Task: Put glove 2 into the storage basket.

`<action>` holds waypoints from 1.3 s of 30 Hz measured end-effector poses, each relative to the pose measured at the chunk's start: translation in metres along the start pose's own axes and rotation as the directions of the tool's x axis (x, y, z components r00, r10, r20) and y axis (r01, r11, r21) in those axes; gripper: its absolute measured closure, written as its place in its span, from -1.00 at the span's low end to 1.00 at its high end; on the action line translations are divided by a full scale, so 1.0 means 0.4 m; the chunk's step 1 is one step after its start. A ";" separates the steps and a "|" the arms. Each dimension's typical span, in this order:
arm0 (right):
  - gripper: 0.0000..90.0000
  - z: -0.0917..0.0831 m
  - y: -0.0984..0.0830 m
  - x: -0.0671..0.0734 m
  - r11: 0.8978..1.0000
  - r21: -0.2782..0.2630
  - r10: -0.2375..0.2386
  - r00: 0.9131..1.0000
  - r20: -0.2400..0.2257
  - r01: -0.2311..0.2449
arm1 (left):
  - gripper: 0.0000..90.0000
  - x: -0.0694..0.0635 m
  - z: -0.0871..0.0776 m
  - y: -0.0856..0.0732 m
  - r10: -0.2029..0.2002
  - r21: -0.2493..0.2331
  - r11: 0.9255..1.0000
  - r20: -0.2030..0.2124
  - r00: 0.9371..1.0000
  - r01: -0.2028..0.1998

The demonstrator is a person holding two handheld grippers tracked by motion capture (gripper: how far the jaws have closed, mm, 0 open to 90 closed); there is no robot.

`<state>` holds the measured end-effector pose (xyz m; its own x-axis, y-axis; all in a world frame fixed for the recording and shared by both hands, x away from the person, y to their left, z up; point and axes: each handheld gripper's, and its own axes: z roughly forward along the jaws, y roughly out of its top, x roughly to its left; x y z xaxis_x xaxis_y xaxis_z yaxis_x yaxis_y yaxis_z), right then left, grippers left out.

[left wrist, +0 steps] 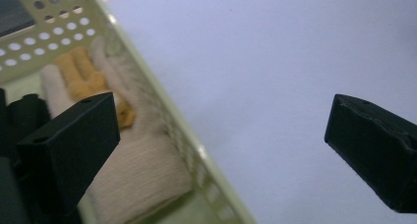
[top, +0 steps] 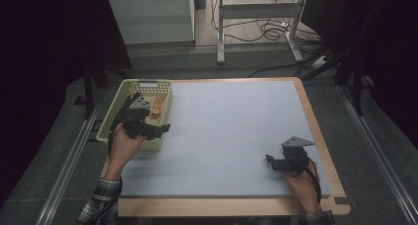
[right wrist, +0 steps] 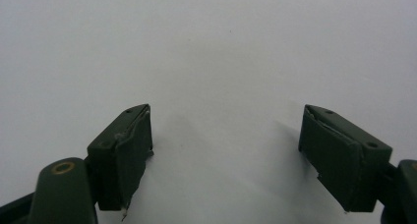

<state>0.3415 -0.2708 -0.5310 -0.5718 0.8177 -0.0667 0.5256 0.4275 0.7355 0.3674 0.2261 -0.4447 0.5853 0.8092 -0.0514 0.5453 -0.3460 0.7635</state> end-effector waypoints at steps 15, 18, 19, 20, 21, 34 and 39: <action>-0.55 0.000 0.000 0.001 1.000 -0.001 -0.001 1.000 0.002 0.001 | -1.00 -0.137 0.049 -0.013 0.093 -0.011 0.996 0.111 0.989 -0.093; -0.55 0.000 0.000 0.000 1.000 -0.001 -0.001 1.000 0.002 0.001 | -1.00 -0.170 0.057 -0.019 0.112 -0.016 0.994 0.131 0.985 -0.111; -0.55 0.000 0.000 0.001 1.000 -0.001 -0.002 1.000 0.002 0.002 | -1.00 -0.181 0.061 -0.022 0.120 -0.018 0.993 0.137 0.983 -0.119; -0.55 0.000 0.000 0.001 1.000 -0.001 -0.002 1.000 0.002 0.002 | -1.00 -0.193 0.064 -0.025 0.127 -0.019 0.992 0.142 0.982 -0.126; -0.55 0.000 0.000 0.001 1.000 -0.001 -0.002 1.000 0.002 0.002 | -1.00 -0.205 0.068 -0.029 0.137 -0.018 0.991 0.146 0.980 -0.136; -0.55 -0.001 0.000 0.001 1.000 -0.002 -0.005 1.000 0.004 0.005 | -1.00 -0.289 0.148 -0.113 0.172 0.018 0.984 0.199 0.965 -0.179; -0.55 0.000 0.000 0.001 1.000 -0.003 -0.004 1.000 0.004 0.004 | -1.00 -0.287 0.176 -0.143 0.156 0.040 0.985 0.198 0.968 -0.167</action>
<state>0.3411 -0.2704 -0.5310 -0.5713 0.8176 -0.0723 0.5215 0.4295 0.7372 0.3112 0.1195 -0.5279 0.7703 0.6351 -0.0580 0.4636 -0.4953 0.7347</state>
